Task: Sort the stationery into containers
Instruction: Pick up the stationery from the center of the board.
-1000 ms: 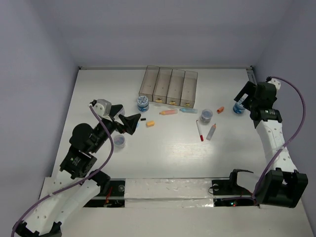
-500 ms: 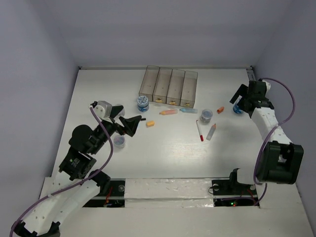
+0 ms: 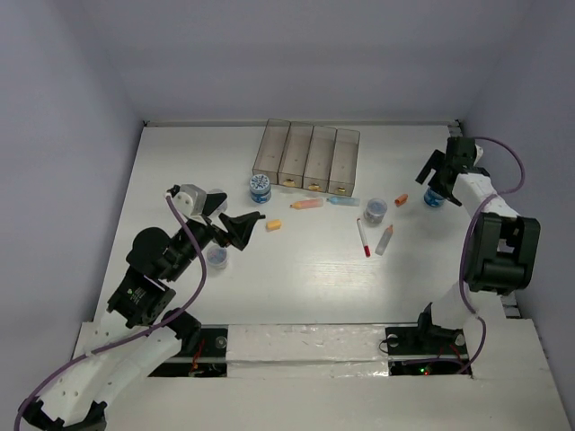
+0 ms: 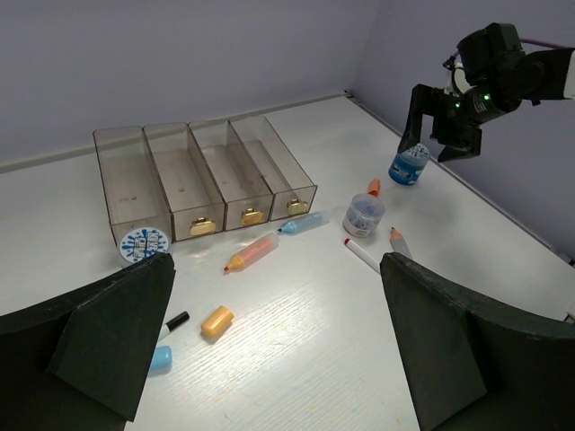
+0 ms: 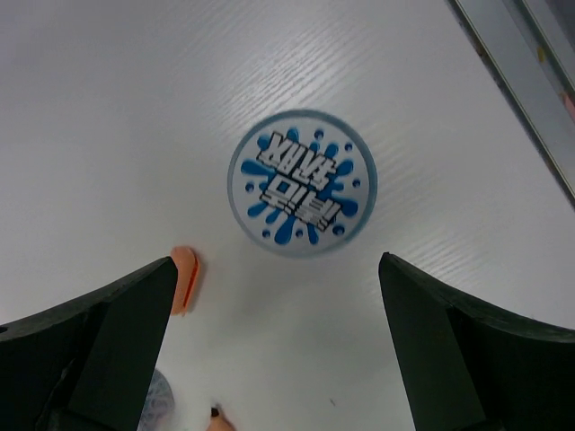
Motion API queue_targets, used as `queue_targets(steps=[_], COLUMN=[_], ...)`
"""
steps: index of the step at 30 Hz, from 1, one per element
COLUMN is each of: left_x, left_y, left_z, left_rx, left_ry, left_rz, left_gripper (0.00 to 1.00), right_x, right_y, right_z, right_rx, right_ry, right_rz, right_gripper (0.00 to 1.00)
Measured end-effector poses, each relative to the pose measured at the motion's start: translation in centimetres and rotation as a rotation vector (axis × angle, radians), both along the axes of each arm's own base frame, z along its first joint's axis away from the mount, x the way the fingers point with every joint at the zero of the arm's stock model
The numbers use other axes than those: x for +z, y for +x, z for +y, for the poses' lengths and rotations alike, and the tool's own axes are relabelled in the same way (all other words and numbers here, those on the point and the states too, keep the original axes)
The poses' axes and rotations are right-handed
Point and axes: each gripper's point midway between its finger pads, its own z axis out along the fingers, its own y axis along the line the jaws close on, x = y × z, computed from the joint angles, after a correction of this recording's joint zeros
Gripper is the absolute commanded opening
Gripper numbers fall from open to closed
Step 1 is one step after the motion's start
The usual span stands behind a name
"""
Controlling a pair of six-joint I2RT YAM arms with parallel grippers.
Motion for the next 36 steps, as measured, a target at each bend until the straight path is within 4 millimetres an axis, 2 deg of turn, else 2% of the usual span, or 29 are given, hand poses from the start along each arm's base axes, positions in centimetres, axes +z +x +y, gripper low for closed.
queue_targets(steps=[5, 10, 14, 17, 18, 20, 21, 22, 24, 27, 29, 31, 34, 36], left_x=[-0.1, -0.1, -0.3, -0.5, -0.5, -0.6, -0.6, -0.6, -0.6, -0.6, -0.7, -0.8, -1.0, -1.2], left_y=[-0.1, -0.1, -0.1, 0.0, 0.0, 0.0, 0.0, 0.0, 0.0, 0.0, 0.1, 0.2, 0.3, 0.4], left_z=[-0.2, -0.2, -0.4, -0.5, -0.5, -0.5, -0.5, -0.5, -0.5, -0.5, -0.6, -0.6, -0.8, -0.8], left_rx=[-0.007, -0.008, -0.015, -0.015, -0.015, -0.015, -0.015, -0.015, -0.015, -0.015, -0.015, -0.016, -0.016, -0.016], left_ry=[0.005, 0.008, 0.012, 0.017, 0.018, 0.02, 0.021, 0.022, 0.023, 0.025, 0.027, 0.03, 0.035, 0.038], left_rz=[0.001, 0.001, 0.004, 0.011, 0.012, 0.013, 0.012, 0.012, 0.012, 0.01, 0.013, 0.017, 0.024, 0.029], left_gripper=[0.99, 0.99, 0.99, 0.99, 0.99, 0.99, 0.99, 0.99, 0.99, 0.99, 0.99, 0.99, 0.99, 0.99], right_x=[-1.4, -2.8, -2.6, -2.1, -2.0, -2.0, -2.0, -2.0, -1.9, -1.7, -0.8, 1.6, 7.3, 12.2], right_y=[1.8, 1.7, 2.1, 2.5, 2.6, 2.8, 2.9, 2.9, 3.0, 3.3, 3.6, 4.0, 4.9, 6.3], right_z=[-1.2, -1.9, -2.4, -2.8, -3.0, -3.2, -3.2, -3.2, -3.2, -2.6, -1.8, -0.6, 1.6, 3.6], right_rx=[-0.021, -0.031, -0.039, -0.045, -0.046, -0.048, -0.047, -0.047, -0.044, -0.02, 0.013, 0.054, 0.123, 0.184], right_ry=[-0.017, -0.028, -0.042, -0.054, -0.057, -0.063, -0.063, -0.064, -0.064, -0.035, 0.0, 0.033, 0.051, 0.051], right_rz=[0.024, 0.064, 0.061, 0.05, 0.048, 0.049, 0.049, 0.049, 0.048, 0.035, 0.003, -0.065, -0.204, -0.321], right_gripper=[0.95, 0.86, 0.8, 0.7, 0.61, 0.5, 0.39, 0.35, 0.3, 0.29, 0.29, 0.3, 0.31, 0.32])
